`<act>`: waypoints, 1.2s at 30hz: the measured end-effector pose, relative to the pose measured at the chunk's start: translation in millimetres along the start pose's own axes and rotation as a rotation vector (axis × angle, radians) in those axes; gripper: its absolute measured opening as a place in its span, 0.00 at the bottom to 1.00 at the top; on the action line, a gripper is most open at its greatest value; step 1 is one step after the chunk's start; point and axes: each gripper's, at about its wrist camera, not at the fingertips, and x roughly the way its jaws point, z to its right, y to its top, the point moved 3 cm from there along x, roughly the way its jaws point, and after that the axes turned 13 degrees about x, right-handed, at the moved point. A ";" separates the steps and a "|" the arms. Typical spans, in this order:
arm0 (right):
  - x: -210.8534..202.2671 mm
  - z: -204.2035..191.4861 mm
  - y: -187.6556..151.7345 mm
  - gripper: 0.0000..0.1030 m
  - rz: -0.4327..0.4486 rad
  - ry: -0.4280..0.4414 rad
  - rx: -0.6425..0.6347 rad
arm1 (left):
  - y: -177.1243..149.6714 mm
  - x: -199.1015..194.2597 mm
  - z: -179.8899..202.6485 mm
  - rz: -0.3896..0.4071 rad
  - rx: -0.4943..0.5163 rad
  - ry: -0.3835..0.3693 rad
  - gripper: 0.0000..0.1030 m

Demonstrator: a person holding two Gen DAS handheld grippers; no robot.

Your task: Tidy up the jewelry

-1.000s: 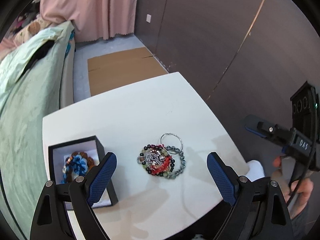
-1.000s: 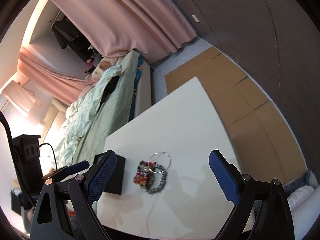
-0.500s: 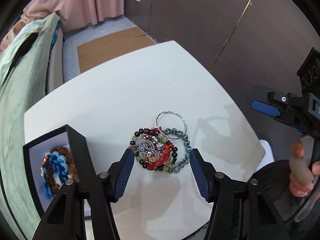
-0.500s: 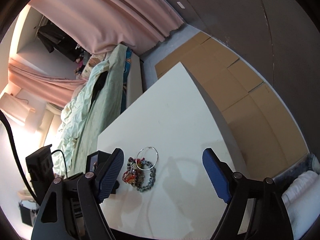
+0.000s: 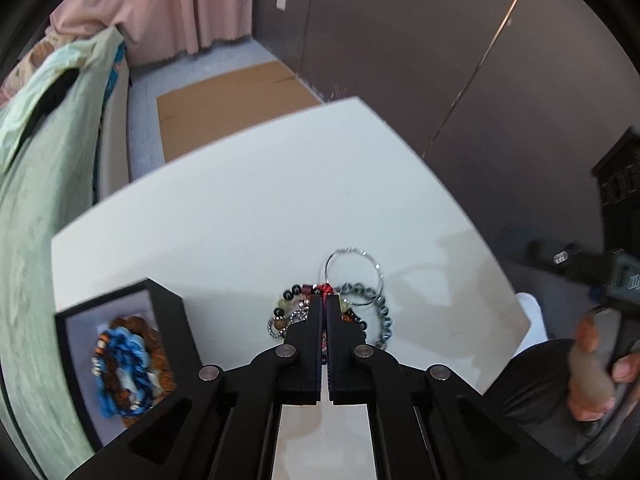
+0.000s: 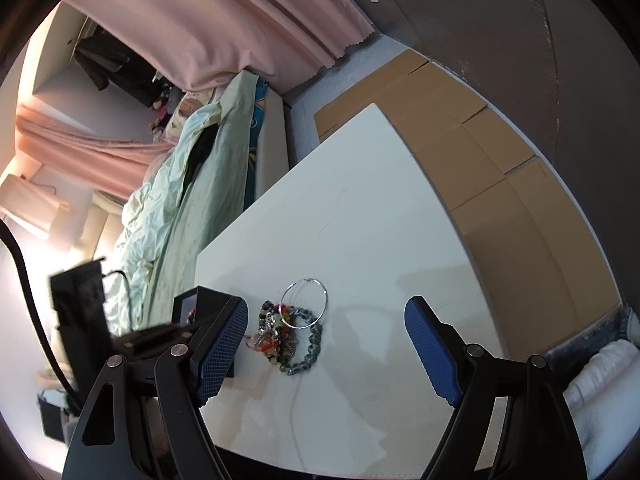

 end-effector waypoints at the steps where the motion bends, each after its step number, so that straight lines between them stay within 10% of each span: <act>1: 1.3 -0.7 -0.6 0.80 -0.004 0.000 0.001 | 1.5 -6.6 0.9 0.012 0.004 0.001 0.01; 36: 56.6 -37.2 -23.4 0.66 -0.126 -0.036 -0.051 | 21.8 -152.1 -23.4 0.316 -0.026 0.042 0.01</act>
